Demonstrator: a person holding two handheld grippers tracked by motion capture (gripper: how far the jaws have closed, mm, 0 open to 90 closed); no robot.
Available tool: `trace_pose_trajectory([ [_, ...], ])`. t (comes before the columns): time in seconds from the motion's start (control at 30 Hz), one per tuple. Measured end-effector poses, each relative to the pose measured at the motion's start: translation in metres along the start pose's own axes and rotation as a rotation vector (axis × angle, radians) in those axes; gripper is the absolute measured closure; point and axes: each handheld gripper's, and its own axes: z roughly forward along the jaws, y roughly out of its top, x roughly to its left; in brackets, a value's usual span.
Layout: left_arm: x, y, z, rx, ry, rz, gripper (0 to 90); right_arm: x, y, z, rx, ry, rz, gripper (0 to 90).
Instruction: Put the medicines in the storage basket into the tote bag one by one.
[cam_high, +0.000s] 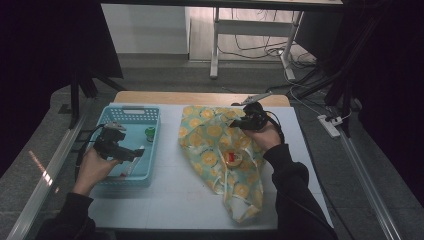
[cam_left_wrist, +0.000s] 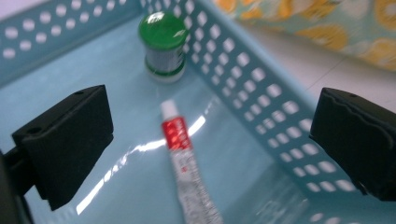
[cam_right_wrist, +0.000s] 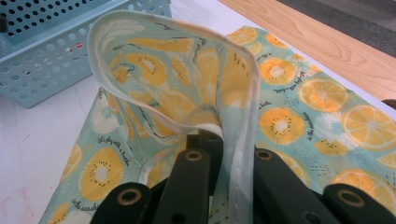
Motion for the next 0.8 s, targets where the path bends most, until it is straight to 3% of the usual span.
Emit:
trace_pose_trajectory([
  [0.13,0.006,-0.002,0.008,0.056,0.023,-0.005,0.0,0.0,-0.001,0.0,-0.001,-0.001,0.0,90.0],
  [0.43,0.013,-0.001,0.024,0.113,0.006,0.015,0.0,0.0,-0.002,0.0,0.001,0.002,0.003,90.0],
  [0.8,0.017,-0.001,0.045,0.222,0.008,0.025,0.0,0.0,-0.003,0.001,0.005,0.004,0.002,90.0],
])
